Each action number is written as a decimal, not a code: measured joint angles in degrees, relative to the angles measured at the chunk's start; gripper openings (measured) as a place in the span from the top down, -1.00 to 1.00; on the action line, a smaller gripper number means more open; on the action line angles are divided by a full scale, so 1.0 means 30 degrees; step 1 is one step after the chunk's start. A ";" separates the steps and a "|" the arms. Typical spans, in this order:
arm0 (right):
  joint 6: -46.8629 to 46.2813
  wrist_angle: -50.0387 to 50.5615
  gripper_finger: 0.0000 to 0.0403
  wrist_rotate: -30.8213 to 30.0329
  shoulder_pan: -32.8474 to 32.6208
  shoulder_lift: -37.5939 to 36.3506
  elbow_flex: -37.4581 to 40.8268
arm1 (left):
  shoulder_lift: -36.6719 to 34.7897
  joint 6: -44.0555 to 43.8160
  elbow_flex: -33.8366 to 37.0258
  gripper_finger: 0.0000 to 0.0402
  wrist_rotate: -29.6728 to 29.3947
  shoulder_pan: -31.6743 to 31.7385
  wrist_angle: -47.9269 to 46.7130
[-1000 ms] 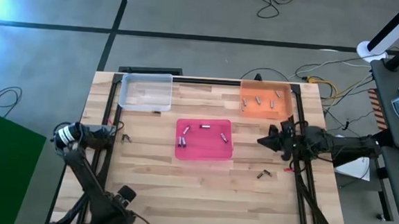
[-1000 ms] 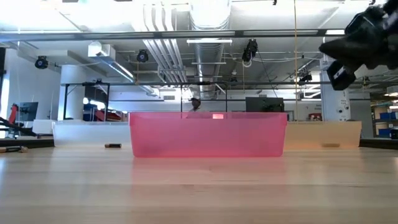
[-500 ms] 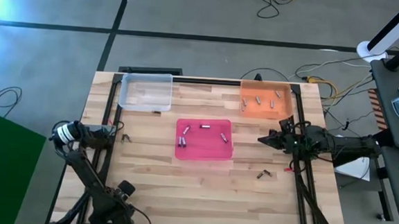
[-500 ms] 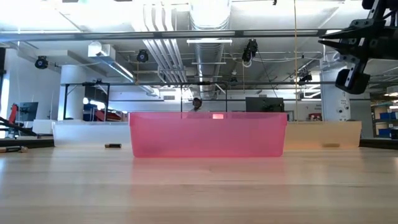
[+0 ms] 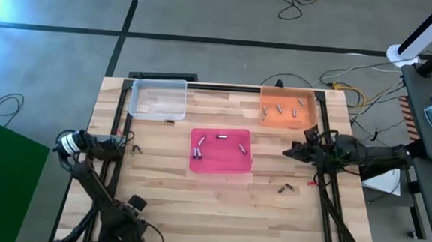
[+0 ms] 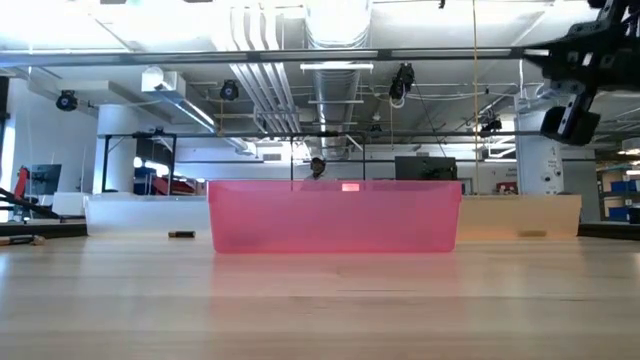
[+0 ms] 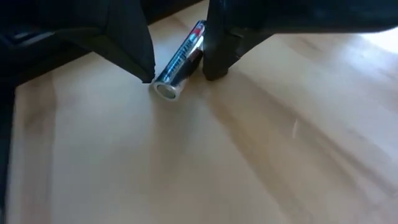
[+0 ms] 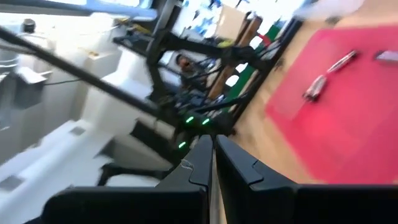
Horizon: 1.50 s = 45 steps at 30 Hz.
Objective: Sort batteries
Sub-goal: Put the silver battery into the pink bin
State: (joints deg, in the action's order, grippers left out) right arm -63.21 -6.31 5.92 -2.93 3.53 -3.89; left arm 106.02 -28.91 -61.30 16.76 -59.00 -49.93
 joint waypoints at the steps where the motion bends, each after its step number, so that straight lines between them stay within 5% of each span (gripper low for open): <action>1: 0.0228 0.0016 0.94 -0.0273 -0.0075 0.0034 -0.0283 | 0.0000 -0.0045 0.0009 0.43 -0.0135 -0.0072 0.0159; 6: 0.2393 0.0004 0.94 -0.2618 -0.0106 0.0716 -0.2119 | 0.0022 -0.0044 0.0444 0.50 -0.0309 -0.0270 0.0635; 11: 0.5087 0.0007 0.94 -0.3214 -0.0106 0.2868 -0.4736 | -0.0007 0.0011 0.0858 0.89 -0.0194 -0.0012 0.0732; 15: 0.6793 0.0018 0.94 -0.3176 -0.0106 0.5336 -0.6915 | 0.0014 0.0094 0.0817 0.87 -0.0140 0.0469 0.0426; 19: 0.7965 0.0039 0.94 -0.2453 -0.0106 0.7524 -0.8534 | 0.0032 0.0597 -0.0148 0.88 -0.1228 0.1402 -0.1773; 21: 0.8102 0.0015 0.94 -0.1953 -0.0106 0.8427 -0.9085 | -0.0141 0.1001 -0.0720 0.89 -0.3462 0.2105 -0.3205; 24: 0.8331 0.0088 0.94 -0.1209 -0.0106 0.9465 -0.9432 | -0.0879 0.0583 -0.1989 0.89 -0.6091 0.3615 -0.4515; 32: 0.7984 0.4309 0.94 -0.1000 -0.0019 1.1172 -0.9460 | -0.2249 0.1332 -0.4807 0.87 -0.9419 1.0138 -0.4634; 39: 0.7669 0.8337 0.94 -0.3412 -0.0048 1.1881 -0.9474 | -0.0984 0.3544 -0.7773 0.87 -1.0251 1.6477 -0.0233; 45: 0.6661 1.3362 0.94 -0.2945 -0.0557 1.1863 -0.9474 | 0.0533 0.4350 -0.9079 0.87 -1.0232 1.9154 0.1822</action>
State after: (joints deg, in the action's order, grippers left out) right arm -43.23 33.78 -2.91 -4.60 39.12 -32.32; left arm 107.62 -15.85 -88.53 -13.94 -1.53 -44.47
